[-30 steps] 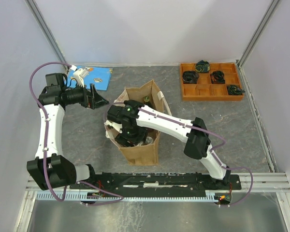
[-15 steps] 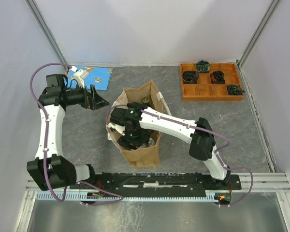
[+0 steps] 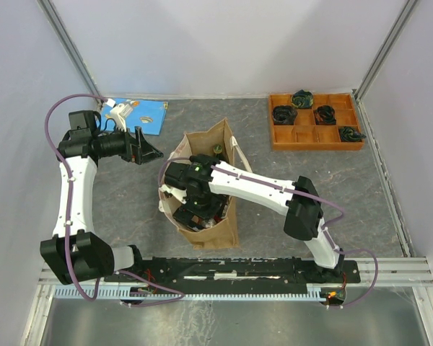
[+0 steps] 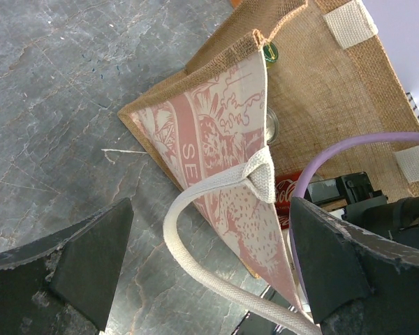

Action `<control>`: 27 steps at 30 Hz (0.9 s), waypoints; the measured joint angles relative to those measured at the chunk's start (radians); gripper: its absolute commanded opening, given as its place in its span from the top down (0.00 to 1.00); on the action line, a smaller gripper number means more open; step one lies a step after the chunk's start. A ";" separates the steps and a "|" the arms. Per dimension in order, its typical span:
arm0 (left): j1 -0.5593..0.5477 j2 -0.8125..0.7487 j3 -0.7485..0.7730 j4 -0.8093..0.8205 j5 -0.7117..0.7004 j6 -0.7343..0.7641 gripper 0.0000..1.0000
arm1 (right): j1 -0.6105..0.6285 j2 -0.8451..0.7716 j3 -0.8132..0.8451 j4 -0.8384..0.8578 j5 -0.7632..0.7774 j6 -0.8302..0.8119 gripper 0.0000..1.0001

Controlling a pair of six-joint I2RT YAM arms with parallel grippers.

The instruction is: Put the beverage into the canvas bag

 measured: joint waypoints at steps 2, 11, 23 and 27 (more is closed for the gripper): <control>0.000 0.000 0.000 0.000 0.000 0.000 0.01 | 0.000 0.000 0.001 -0.001 0.002 0.001 0.01; 0.000 0.000 0.000 0.000 0.000 0.007 0.01 | -0.001 0.000 0.020 -0.011 0.096 0.004 0.01; -0.021 0.002 0.005 0.003 -0.003 0.007 0.01 | -0.142 -0.115 0.143 -0.007 0.256 0.076 0.01; -0.043 0.004 0.033 0.043 -0.019 -0.042 0.01 | -0.235 -0.205 0.155 0.035 0.279 0.121 0.01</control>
